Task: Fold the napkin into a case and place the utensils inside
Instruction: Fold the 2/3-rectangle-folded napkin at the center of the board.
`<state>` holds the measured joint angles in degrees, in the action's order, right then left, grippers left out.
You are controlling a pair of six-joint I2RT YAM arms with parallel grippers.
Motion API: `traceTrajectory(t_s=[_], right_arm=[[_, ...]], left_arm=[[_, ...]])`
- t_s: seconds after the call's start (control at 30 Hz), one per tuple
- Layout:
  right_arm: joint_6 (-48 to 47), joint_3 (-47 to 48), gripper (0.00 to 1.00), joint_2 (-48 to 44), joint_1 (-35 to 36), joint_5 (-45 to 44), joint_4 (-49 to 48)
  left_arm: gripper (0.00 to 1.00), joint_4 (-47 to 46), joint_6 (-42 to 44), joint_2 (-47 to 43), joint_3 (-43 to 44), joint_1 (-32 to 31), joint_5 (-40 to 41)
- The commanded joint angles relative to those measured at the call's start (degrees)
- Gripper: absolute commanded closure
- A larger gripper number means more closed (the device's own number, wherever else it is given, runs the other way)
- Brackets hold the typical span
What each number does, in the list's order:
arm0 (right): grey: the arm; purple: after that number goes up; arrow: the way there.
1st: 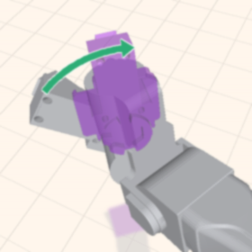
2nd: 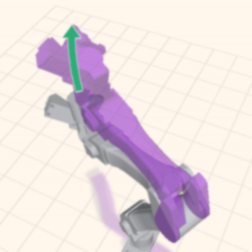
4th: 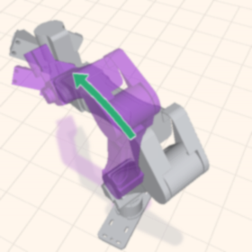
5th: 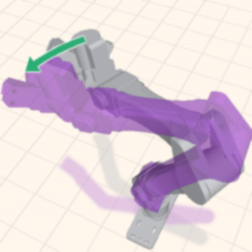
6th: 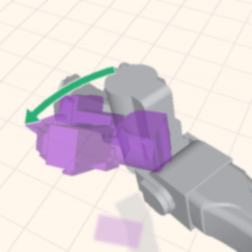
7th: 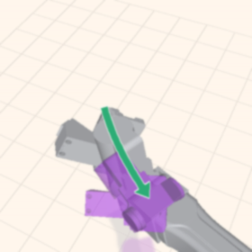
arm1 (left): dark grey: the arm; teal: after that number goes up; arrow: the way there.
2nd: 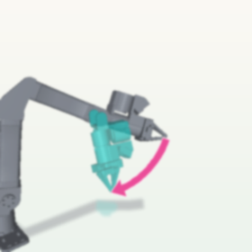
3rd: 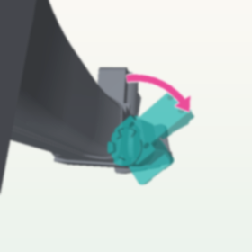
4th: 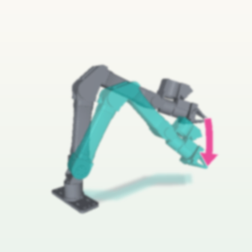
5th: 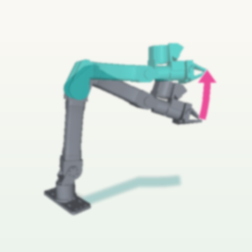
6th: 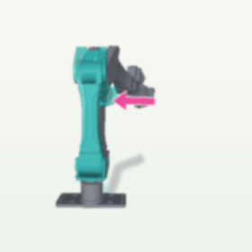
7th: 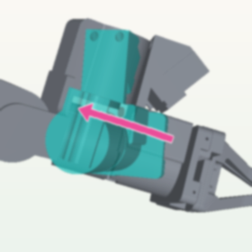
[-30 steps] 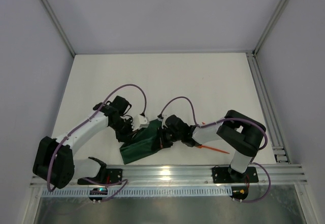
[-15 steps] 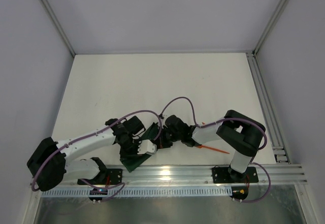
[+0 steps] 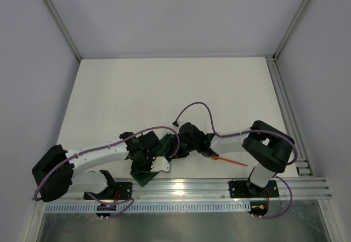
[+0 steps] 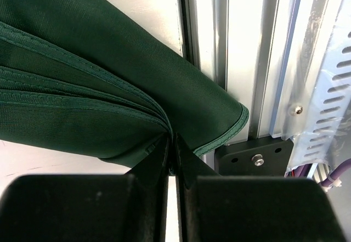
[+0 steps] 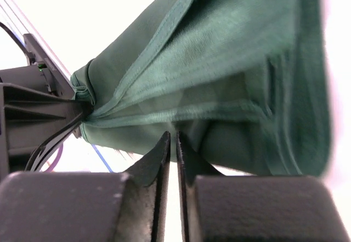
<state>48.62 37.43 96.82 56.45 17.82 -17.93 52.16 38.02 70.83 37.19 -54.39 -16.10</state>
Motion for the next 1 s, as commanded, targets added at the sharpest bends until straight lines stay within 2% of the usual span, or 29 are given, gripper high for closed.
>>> traceTrajectory(t_s=[0.0,0.17,0.23,0.33,0.37,0.47,0.7,0.9,0.97], right_arm=[[-3.53,2.12,0.85,-6.36,-1.07,-2.79,7.29],[-8.01,3.96,0.69,-13.21,-3.27,-2.44,15.8],[-9.59,5.46,0.6,-14.28,-4.67,-2.62,17.4],[-10.91,8.35,0.52,-14.2,-7.3,-4.28,20.13],[-11.44,9.14,0.44,-13.07,-8.01,-4.72,20.3],[-12.23,12.57,0.41,-10.25,-10.39,-4.82,20.04],[-14.25,22.15,0.41,-0.41,-10.57,-6.13,22.42],[-14.43,23.48,0.41,3.03,-10.48,-5.78,22.86],[-14.34,22.61,0.44,3.03,-10.3,-5.78,22.68]], left_arm=[[0.94,-0.92,-0.58,0.36,-0.19,-0.63,0.54],[0.95,-1.18,-1.02,0.63,-0.28,-1.15,1.51],[0.95,-1.18,-1.11,0.63,-0.36,-1.68,1.68],[0.94,-1.45,-1.46,0.63,-0.36,-2.21,2.21],[0.94,-1.62,-1.54,0.63,-0.36,-2.65,2.56],[0.94,-1.8,-1.98,1.33,-0.45,-3.7,3.26],[0.93,-2.06,-2.77,2.39,-0.28,-5.11,4.32],[0.93,-2.15,-2.86,2.3,-0.36,-5.2,4.5],[0.93,-2.24,-2.95,2.47,-0.45,-5.2,4.58]])
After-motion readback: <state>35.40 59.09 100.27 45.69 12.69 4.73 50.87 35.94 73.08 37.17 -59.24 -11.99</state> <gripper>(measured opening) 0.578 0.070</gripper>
